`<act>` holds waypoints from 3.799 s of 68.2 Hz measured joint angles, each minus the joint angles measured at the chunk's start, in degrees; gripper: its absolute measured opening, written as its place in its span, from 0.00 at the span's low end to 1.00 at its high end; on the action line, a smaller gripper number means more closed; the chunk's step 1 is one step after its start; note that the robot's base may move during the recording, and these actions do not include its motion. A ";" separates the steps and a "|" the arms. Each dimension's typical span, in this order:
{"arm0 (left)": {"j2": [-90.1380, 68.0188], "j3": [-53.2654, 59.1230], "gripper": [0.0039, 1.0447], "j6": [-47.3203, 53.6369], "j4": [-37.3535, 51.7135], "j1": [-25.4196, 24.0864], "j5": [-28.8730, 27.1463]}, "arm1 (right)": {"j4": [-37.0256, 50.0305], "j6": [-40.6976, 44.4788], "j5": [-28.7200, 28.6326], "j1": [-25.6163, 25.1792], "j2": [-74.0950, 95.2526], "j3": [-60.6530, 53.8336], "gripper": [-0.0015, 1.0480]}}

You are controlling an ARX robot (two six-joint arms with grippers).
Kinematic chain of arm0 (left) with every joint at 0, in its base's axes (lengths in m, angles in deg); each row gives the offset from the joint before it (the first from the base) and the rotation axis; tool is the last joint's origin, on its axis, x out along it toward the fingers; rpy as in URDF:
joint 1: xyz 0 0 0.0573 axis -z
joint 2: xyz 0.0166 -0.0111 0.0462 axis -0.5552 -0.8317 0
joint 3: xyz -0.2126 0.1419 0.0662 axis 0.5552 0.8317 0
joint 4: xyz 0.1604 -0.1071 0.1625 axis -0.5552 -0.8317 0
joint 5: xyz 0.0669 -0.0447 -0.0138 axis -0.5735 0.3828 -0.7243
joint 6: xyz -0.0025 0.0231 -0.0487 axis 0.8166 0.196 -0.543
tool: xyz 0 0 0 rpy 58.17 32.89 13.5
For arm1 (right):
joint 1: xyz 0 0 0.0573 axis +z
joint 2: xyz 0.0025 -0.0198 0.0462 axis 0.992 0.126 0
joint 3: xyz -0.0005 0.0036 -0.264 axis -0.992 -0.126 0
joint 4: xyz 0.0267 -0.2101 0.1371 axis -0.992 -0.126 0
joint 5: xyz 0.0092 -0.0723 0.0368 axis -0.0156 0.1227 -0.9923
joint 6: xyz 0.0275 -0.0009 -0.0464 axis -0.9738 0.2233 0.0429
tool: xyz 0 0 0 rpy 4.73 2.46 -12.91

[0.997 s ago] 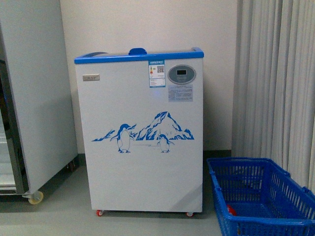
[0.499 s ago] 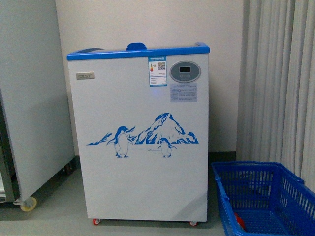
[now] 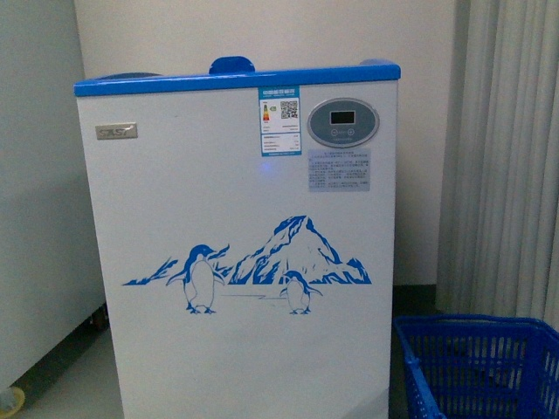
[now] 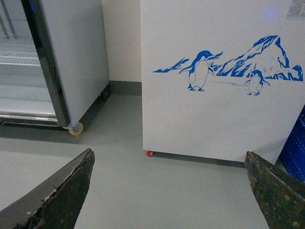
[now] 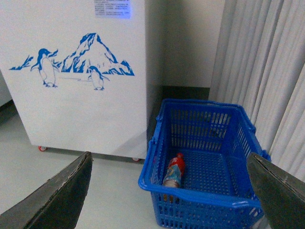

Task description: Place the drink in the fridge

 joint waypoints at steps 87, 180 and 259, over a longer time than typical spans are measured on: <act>0.00 0.00 0.92 0.00 -0.02 0.00 -0.02 | 25.29 -7.69 0.11 -16.74 112.93 33.33 0.93; 0.00 0.00 0.92 0.00 0.00 0.00 -0.04 | 10.86 -26.73 -10.16 -13.18 167.18 83.21 0.93; 0.00 0.00 0.92 0.00 0.00 0.00 -0.02 | 18.73 -9.73 13.33 -11.41 124.63 50.07 0.42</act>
